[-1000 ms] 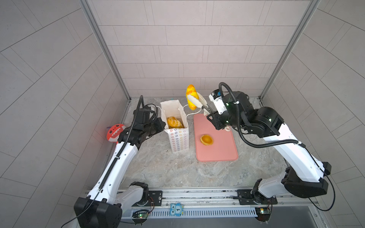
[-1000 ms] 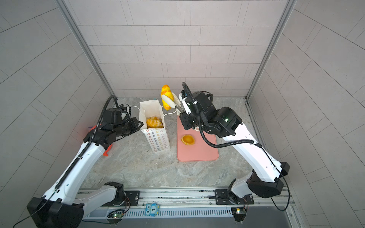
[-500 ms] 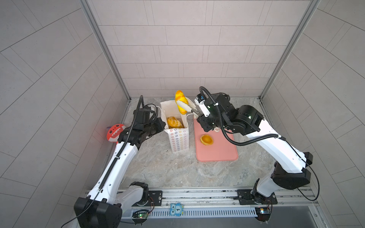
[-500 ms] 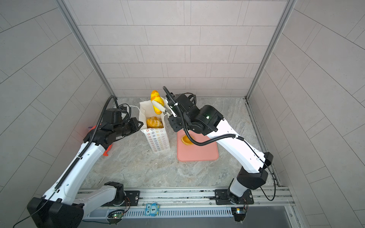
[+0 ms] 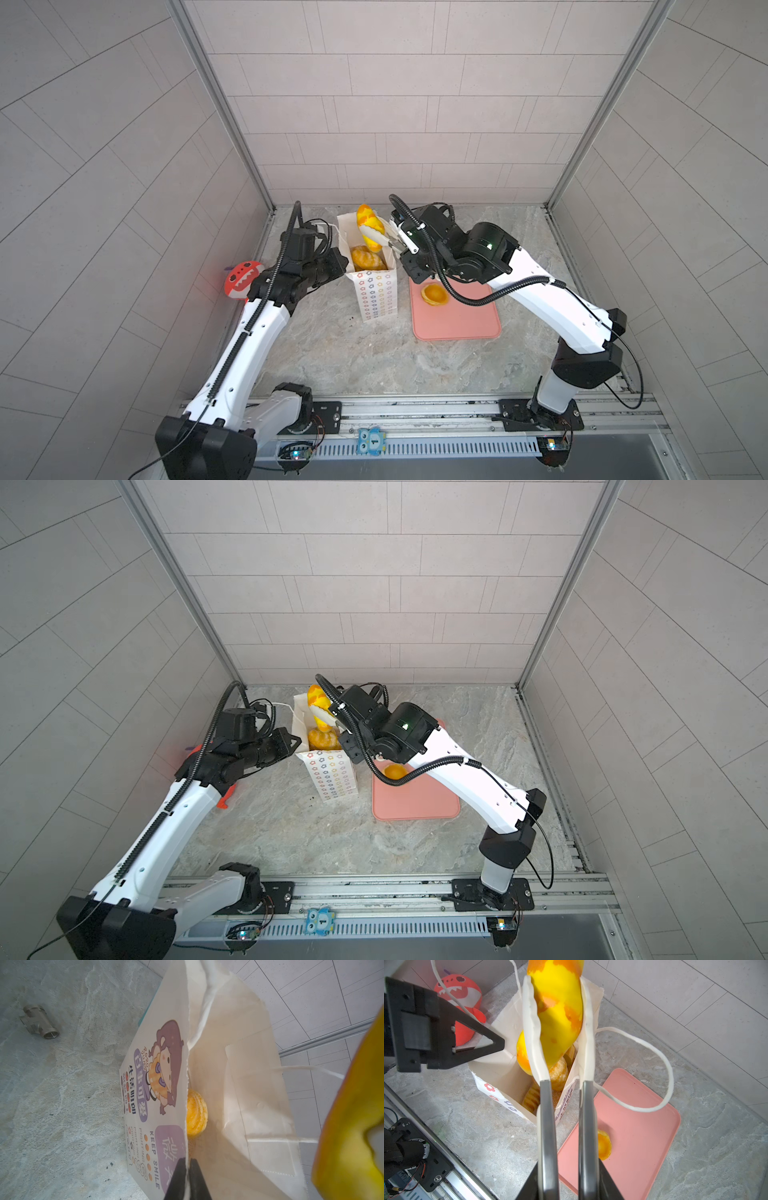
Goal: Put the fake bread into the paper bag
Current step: 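Lower the yellow bun into the bag and open the right gripper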
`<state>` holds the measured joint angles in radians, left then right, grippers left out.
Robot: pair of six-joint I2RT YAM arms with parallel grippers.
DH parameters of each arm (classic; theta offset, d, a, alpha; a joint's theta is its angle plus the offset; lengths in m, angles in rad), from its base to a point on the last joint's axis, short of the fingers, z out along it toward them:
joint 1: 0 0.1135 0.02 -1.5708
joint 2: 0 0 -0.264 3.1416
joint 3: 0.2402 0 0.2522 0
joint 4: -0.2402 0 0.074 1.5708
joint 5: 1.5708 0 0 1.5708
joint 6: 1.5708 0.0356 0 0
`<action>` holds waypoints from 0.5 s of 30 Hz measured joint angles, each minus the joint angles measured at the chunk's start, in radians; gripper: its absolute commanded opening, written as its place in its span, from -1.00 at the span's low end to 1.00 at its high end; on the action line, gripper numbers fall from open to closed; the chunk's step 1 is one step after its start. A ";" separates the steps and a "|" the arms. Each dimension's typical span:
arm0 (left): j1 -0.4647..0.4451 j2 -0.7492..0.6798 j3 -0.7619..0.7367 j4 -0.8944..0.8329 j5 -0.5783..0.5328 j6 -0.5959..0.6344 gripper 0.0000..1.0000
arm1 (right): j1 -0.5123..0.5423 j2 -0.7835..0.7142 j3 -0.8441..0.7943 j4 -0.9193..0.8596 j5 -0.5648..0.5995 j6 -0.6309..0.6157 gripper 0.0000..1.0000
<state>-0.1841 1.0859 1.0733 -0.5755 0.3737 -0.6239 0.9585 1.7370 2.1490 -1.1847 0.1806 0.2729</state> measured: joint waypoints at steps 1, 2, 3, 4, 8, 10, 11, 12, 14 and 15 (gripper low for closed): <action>0.000 0.000 0.000 0.000 0.000 0.000 -0.80 | 0.001 0.005 0.003 -0.002 0.005 -0.001 -0.29; 0.000 -0.001 0.000 0.000 0.000 0.000 -0.80 | 0.001 0.008 0.003 -0.002 0.009 -0.003 -0.29; 0.000 -0.002 0.000 -0.002 0.000 0.000 -0.80 | 0.001 0.012 0.003 -0.003 0.013 -0.004 -0.28; 0.000 -0.002 0.000 -0.002 0.000 0.000 -0.80 | 0.001 0.016 0.003 -0.003 0.016 -0.005 -0.27; 0.000 -0.004 0.000 -0.005 -0.001 0.000 -0.80 | 0.001 0.028 0.003 -0.003 0.024 -0.008 -0.23; 0.000 -0.004 0.000 -0.006 -0.001 0.000 -0.80 | 0.001 0.031 0.003 -0.003 0.028 -0.008 -0.21; 0.000 -0.004 0.000 -0.006 -0.001 0.000 -0.80 | 0.001 0.031 0.003 -0.003 0.029 -0.008 -0.21; 0.000 -0.005 0.000 -0.006 -0.002 0.000 -0.80 | 0.001 0.032 0.003 -0.003 0.031 -0.008 -0.20; 0.000 -0.005 0.000 -0.006 -0.003 0.000 -0.80 | 0.001 0.032 0.005 -0.004 0.033 -0.008 -0.18; 0.000 -0.005 0.000 -0.006 -0.003 0.000 -0.80 | 0.001 0.032 0.005 -0.003 0.034 -0.009 -0.16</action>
<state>-0.1841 1.0809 1.0733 -0.5816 0.3702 -0.6239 0.9596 1.7691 2.1540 -1.1881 0.2142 0.2642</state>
